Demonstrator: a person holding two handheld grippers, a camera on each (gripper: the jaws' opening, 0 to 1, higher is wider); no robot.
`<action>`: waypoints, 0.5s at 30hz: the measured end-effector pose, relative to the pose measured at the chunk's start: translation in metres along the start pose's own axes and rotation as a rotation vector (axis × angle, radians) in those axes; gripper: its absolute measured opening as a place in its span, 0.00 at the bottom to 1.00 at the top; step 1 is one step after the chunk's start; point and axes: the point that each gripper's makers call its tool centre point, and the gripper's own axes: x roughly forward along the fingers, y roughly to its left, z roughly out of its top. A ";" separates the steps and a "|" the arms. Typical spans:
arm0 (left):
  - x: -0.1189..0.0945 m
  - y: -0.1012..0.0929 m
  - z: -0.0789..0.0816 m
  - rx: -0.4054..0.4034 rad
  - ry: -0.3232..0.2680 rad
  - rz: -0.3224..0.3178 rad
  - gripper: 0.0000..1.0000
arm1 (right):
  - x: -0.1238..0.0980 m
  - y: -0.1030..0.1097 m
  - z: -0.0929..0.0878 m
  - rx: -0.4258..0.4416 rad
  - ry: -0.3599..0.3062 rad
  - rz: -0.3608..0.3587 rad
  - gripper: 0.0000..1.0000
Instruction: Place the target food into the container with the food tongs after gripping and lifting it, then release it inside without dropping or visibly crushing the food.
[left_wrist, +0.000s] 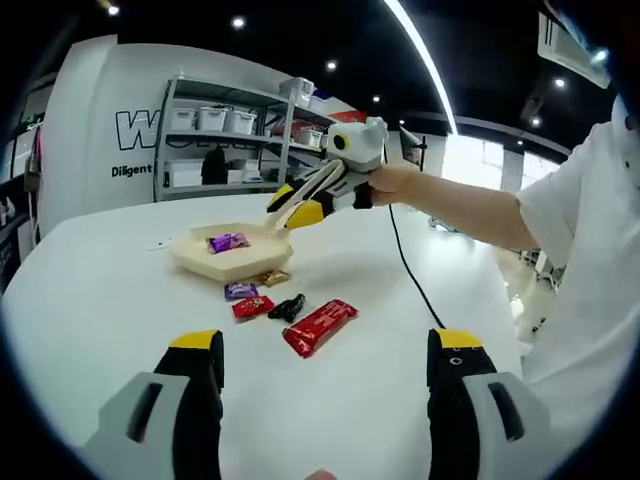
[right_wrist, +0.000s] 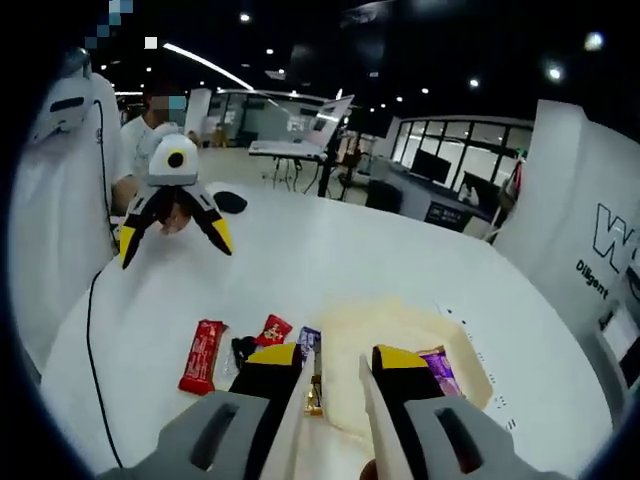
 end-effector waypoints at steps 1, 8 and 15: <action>0.001 -0.001 0.000 0.000 0.001 -0.003 0.82 | 0.000 0.003 0.000 -0.002 -0.004 0.001 0.22; 0.002 -0.001 -0.002 0.000 0.002 -0.006 0.82 | -0.002 0.017 0.000 0.003 -0.019 0.007 0.22; 0.004 -0.004 -0.004 0.005 0.007 -0.015 0.81 | -0.003 0.039 0.003 0.006 -0.037 0.015 0.22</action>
